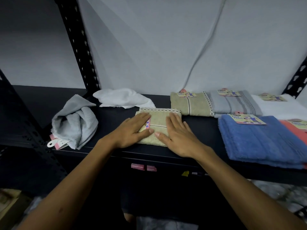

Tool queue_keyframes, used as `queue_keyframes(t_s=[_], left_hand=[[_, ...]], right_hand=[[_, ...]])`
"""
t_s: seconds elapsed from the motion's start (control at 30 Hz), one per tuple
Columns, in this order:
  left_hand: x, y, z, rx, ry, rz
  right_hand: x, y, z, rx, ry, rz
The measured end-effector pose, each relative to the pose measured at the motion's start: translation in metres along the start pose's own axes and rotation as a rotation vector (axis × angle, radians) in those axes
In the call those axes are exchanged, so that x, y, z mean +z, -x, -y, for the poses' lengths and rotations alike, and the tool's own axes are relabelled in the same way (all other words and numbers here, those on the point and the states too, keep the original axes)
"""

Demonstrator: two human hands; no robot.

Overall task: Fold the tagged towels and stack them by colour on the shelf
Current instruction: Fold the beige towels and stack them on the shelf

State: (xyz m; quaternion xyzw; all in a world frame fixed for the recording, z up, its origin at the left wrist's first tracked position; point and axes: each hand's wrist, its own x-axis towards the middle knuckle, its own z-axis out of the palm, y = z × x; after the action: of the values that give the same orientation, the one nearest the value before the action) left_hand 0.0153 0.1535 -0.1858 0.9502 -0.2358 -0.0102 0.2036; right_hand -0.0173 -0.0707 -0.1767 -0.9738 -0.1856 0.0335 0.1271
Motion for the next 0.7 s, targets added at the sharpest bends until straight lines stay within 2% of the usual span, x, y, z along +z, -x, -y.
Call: queue_keyframes(t_s=[0.13,0.23,0.3,0.37,0.43,0.53,0.6,0.67,0.7], left_hand=[[-0.003,0.001,-0.004,0.038,0.061,-0.022],[-0.019,0.004,-0.002,0.013,0.262,0.068],[-0.036,0.007,0.004,-0.030,0.291,0.137],[-0.048,0.007,0.009,-0.063,0.209,0.019],[-0.048,0.005,0.009,-0.033,0.044,-0.236],[-0.040,0.007,-0.009,-0.071,-0.031,-0.484],[-0.034,0.012,-0.025,-0.096,0.035,-0.492],[-0.026,0.016,-0.037,-0.081,0.058,-0.389],[-0.021,0.019,-0.038,-0.065,0.034,-0.342]], right_hand=[[-0.003,0.003,0.002,0.008,-0.020,0.003],[-0.015,0.012,0.001,-0.021,-0.042,-0.096],[-0.024,0.018,-0.002,-0.079,-0.079,-0.208],[-0.033,0.022,-0.004,-0.171,-0.205,-0.278],[-0.036,0.025,-0.009,-0.266,-0.286,-0.288],[-0.033,0.024,-0.018,-0.347,-0.222,-0.351],[-0.032,0.023,-0.022,-0.312,-0.161,-0.247],[-0.027,0.027,-0.023,-0.274,-0.121,-0.150],[-0.025,0.029,-0.023,-0.275,-0.112,-0.155]])
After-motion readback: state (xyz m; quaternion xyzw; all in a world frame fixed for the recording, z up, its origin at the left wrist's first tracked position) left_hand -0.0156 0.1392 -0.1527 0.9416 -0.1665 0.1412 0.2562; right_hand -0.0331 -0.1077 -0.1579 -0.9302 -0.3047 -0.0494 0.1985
